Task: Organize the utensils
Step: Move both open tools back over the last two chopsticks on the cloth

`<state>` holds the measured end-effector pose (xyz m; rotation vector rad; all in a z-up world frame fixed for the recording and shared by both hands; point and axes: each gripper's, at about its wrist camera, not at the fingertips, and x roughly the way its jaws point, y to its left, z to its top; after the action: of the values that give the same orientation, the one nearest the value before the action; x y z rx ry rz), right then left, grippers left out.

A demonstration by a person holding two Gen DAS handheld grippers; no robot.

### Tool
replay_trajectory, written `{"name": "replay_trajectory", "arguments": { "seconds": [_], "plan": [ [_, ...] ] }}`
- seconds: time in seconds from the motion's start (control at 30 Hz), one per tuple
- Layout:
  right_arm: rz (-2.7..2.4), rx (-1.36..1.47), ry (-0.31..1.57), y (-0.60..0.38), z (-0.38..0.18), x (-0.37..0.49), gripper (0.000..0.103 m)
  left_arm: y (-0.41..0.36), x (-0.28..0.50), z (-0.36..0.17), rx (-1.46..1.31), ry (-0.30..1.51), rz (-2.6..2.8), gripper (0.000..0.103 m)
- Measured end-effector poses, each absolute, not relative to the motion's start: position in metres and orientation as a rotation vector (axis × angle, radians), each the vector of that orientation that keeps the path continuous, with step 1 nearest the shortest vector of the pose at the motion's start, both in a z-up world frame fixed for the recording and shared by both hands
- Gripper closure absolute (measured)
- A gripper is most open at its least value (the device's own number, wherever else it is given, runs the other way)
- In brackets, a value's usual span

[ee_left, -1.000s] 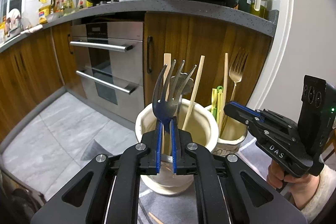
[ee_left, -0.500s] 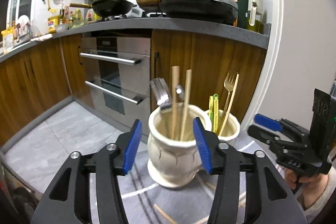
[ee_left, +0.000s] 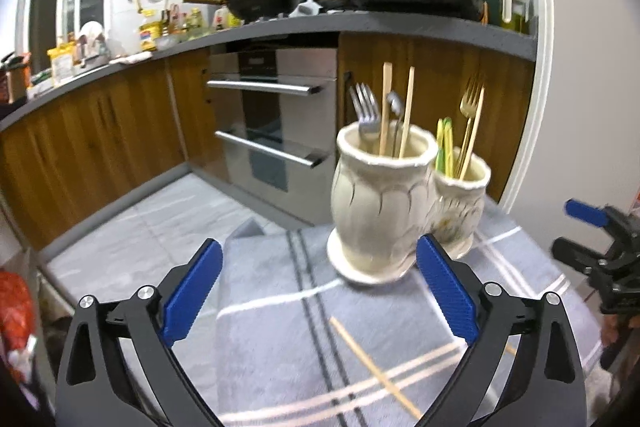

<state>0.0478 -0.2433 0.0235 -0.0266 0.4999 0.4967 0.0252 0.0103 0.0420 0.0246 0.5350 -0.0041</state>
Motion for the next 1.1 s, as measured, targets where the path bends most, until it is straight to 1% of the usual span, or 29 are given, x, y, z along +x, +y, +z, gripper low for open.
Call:
{"name": "replay_trajectory", "arguments": {
  "seconds": [0.17,0.23,0.3,0.43,0.57,0.77,0.87,1.0,1.1],
  "plan": [
    [0.443,-0.04,0.495,-0.247,0.023,0.041,0.006,0.01,0.017,0.03,0.004,0.561,0.096,0.005],
    [0.421,-0.043,0.495,-0.249,0.022,0.041,0.006,0.007,0.01,0.027,0.012,0.535,0.164,0.005],
    [0.387,-0.044,0.496,-0.25,0.022,0.04,0.006,0.007,0.005,0.025,-0.004,0.515,0.149,0.005],
    [0.363,-0.047,0.498,-0.25,0.02,0.041,0.006,0.008,0.002,0.015,-0.056,0.529,0.129,0.005],
    [0.396,-0.04,0.525,-0.249,0.016,0.04,0.006,0.003,0.002,0.002,-0.044,0.567,0.112,0.005],
    [0.471,-0.044,0.592,-0.242,0.006,0.039,0.006,-0.004,0.0,-0.012,-0.018,0.604,0.108,0.005],
    [0.474,-0.08,0.638,-0.235,-0.001,0.041,0.006,-0.005,0.002,-0.019,-0.043,0.66,0.081,0.005],
    [0.494,-0.105,0.766,-0.229,-0.015,0.044,0.006,-0.008,0.002,-0.027,-0.041,0.712,0.059,0.005],
    [0.511,-0.14,0.809,-0.227,-0.022,0.04,0.006,-0.011,-0.001,-0.032,-0.043,0.765,0.038,0.005]
  ]
}}
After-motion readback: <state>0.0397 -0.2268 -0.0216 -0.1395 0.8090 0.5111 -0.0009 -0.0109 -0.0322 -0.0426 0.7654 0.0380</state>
